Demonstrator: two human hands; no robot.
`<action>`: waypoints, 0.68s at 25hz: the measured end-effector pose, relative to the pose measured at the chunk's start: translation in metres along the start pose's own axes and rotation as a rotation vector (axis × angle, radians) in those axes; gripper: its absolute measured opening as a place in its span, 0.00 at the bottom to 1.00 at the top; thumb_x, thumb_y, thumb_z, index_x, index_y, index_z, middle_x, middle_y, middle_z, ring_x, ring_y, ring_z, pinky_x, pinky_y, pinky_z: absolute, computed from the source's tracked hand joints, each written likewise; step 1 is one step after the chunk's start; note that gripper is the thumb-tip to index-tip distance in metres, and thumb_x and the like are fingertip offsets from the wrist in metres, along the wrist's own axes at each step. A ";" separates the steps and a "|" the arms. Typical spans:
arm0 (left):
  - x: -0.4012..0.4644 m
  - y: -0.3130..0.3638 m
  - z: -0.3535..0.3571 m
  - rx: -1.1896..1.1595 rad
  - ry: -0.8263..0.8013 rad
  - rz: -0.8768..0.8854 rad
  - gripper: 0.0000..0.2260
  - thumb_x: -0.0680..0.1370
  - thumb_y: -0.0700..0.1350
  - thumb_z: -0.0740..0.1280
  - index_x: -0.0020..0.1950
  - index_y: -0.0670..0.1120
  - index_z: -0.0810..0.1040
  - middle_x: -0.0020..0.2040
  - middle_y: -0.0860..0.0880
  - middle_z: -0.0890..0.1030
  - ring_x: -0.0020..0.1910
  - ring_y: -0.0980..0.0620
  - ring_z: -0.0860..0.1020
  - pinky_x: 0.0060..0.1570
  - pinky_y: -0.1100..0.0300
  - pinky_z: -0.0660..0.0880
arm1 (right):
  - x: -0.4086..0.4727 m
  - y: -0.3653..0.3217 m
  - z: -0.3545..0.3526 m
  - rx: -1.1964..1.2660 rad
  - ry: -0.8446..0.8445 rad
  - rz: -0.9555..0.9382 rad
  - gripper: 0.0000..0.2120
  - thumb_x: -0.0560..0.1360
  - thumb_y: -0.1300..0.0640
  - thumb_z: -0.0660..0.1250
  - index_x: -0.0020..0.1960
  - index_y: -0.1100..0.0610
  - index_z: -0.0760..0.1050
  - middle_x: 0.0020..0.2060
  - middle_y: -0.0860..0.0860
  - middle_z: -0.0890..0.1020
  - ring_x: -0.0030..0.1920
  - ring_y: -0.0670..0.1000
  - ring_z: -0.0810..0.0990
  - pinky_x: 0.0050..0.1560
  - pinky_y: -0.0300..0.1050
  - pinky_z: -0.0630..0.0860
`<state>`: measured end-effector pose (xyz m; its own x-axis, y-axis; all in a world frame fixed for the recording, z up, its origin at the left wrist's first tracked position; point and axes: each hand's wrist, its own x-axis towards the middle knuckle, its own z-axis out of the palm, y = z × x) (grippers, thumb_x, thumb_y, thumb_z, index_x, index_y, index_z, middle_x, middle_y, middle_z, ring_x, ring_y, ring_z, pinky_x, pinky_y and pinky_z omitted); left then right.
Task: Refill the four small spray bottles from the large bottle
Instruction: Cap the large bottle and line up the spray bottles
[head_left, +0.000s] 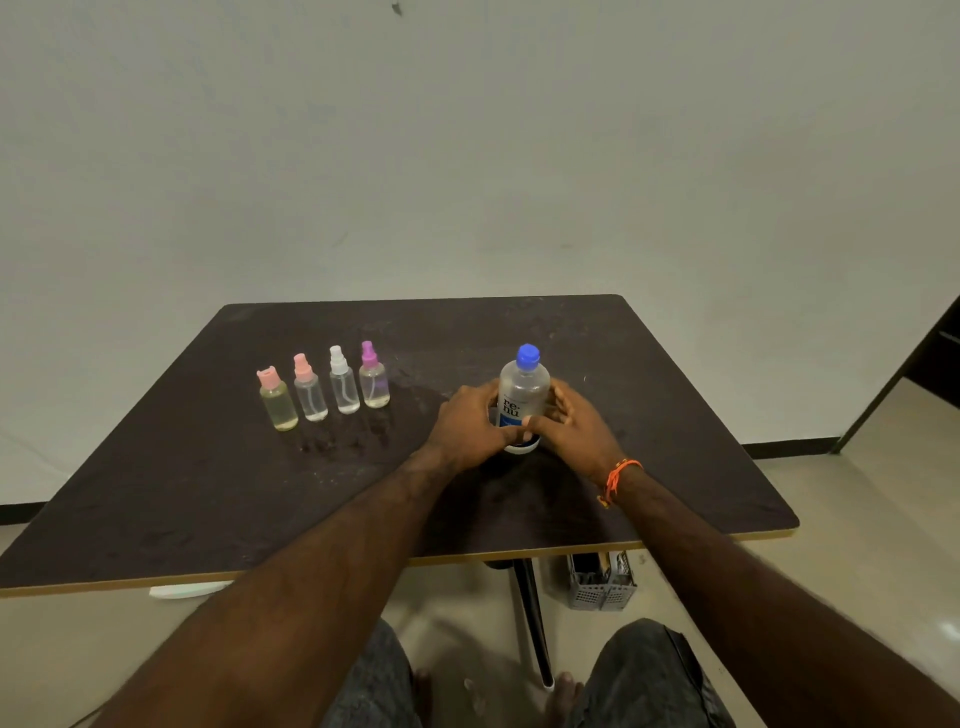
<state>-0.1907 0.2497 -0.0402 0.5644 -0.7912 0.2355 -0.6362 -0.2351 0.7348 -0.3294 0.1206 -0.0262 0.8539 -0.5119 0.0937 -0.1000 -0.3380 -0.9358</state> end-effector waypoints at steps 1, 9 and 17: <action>0.005 0.005 0.006 0.004 0.004 0.007 0.34 0.67 0.64 0.77 0.69 0.53 0.78 0.60 0.55 0.86 0.59 0.56 0.83 0.62 0.46 0.80 | 0.001 0.000 -0.006 -0.005 0.020 -0.005 0.28 0.74 0.61 0.72 0.70 0.46 0.70 0.64 0.45 0.79 0.64 0.46 0.78 0.64 0.47 0.77; 0.052 0.046 0.062 -0.012 -0.029 0.010 0.34 0.68 0.58 0.82 0.68 0.49 0.74 0.62 0.52 0.84 0.59 0.53 0.82 0.61 0.50 0.80 | 0.002 0.016 -0.071 -0.011 0.190 0.039 0.29 0.70 0.55 0.68 0.71 0.50 0.71 0.61 0.46 0.81 0.60 0.48 0.81 0.59 0.47 0.81; 0.048 0.039 0.075 0.016 -0.084 -0.009 0.37 0.67 0.65 0.79 0.71 0.52 0.73 0.65 0.53 0.83 0.64 0.53 0.80 0.64 0.46 0.79 | -0.009 0.026 -0.069 -0.087 0.308 0.084 0.36 0.72 0.67 0.69 0.76 0.51 0.60 0.67 0.47 0.72 0.66 0.48 0.72 0.64 0.44 0.73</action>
<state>-0.2274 0.1600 -0.0477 0.5243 -0.8335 0.1742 -0.6403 -0.2510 0.7259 -0.3753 0.0620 -0.0275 0.6474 -0.7513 0.1286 -0.2176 -0.3440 -0.9134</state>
